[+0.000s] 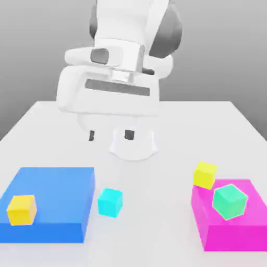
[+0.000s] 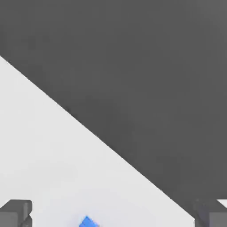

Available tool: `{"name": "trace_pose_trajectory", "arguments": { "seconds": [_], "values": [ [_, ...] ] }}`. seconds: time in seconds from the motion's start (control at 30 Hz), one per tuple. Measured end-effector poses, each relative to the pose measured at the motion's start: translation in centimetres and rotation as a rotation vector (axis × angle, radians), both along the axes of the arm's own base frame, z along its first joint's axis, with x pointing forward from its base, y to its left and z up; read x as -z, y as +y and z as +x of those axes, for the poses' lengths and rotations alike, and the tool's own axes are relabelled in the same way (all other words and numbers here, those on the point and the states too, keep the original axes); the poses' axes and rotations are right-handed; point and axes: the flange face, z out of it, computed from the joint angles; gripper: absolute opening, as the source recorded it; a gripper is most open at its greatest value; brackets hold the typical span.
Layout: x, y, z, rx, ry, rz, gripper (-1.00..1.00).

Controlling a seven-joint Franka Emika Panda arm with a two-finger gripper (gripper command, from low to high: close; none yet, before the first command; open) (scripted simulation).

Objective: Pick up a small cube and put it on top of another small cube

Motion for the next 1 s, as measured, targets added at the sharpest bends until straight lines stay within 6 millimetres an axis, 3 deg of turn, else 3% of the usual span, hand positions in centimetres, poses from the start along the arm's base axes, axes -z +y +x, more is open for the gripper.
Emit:
{"name": "trace_pose_trajectory", "arguments": {
  "seconds": [0.23,0.47,1.0],
  "values": [
    [8.8,-1.7,-3.8,-0.209,0.160,-0.007,0.00],
    [15.7,-2.3,-9.0,-0.425,0.283,0.034,0.00],
    [19.6,-2.3,-8.2,-0.446,0.282,0.029,0.00]
  ]
}}
